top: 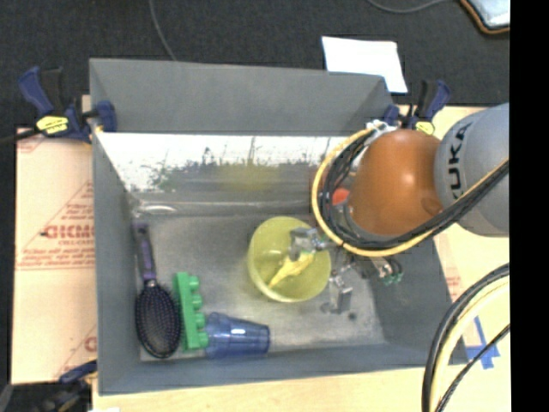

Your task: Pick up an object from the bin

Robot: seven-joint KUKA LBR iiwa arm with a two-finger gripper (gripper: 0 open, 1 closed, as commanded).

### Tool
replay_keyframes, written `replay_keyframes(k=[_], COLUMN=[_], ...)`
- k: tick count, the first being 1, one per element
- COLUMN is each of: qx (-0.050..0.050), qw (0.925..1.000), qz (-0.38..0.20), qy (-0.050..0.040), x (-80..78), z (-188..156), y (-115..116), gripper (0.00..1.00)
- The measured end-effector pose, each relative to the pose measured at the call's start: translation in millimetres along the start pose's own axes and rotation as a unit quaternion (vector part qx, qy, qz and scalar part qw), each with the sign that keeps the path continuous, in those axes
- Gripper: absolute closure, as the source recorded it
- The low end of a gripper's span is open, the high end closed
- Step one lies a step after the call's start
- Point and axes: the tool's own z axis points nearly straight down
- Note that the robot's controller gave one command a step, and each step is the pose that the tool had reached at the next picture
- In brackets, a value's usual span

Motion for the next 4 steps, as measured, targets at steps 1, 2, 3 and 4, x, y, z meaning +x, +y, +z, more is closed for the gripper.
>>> replay_keyframes(k=[1, 2, 3, 4], qx=[-0.002, -0.002, -0.002, -0.003], qw=[0.9961, 0.9961, 0.9945, 0.9952], qz=[-0.089, -0.088, -0.105, -0.097], qy=[-0.0001, -0.0002, 0.0006, 0.0001], x=[-12.1, -12.1, -9.0, 3.3], z=[28.3, 28.2, -79.1, -88.0], y=[2.9, 2.8, 1.8, 2.0], gripper=[1.0, 1.0, 1.0, 1.0])
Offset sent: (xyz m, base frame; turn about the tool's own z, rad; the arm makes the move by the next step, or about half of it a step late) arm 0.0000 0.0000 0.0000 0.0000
